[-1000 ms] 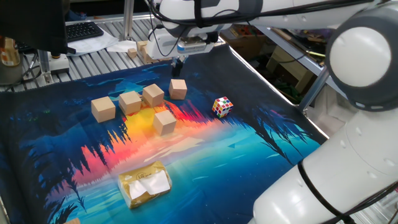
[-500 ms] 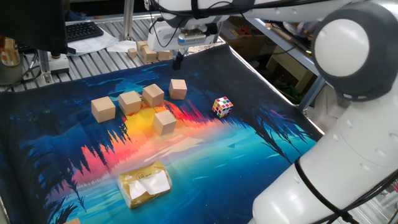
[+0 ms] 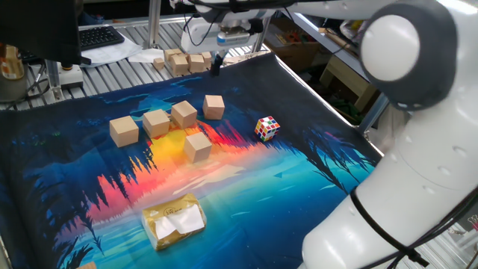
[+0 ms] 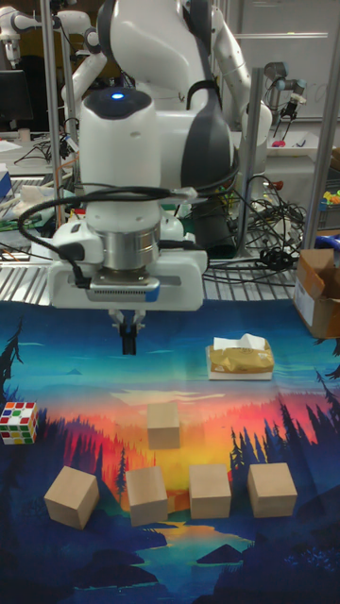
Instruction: Stack the blocks in a vertical line of five
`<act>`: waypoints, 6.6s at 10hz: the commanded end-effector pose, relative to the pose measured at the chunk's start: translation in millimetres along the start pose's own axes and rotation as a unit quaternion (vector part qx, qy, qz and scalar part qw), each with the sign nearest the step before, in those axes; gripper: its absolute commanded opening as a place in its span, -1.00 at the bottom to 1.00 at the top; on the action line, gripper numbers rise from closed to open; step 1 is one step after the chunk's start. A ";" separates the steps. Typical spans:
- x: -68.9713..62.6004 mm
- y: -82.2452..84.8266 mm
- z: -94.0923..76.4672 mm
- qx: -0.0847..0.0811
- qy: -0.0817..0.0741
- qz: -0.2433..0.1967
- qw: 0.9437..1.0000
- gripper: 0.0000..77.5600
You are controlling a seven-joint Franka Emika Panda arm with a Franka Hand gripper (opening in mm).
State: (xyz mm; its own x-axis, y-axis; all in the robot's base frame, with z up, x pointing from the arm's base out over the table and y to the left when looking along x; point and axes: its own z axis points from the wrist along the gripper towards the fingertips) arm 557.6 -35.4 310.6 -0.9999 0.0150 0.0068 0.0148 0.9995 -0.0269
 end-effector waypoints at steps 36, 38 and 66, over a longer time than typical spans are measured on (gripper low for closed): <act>-50.3 -44.7 24.5 0.006 0.034 0.084 0.996 -1.00; -55.7 -49.0 27.9 0.006 0.033 0.078 0.996 -1.00; -106.7 -94.4 153.2 0.004 -0.016 0.024 1.000 -1.00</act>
State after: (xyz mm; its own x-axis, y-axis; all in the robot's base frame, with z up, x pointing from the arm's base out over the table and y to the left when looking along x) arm 660.4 -134.7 157.7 -0.9980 0.0598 -0.0212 0.0604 0.9977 -0.0320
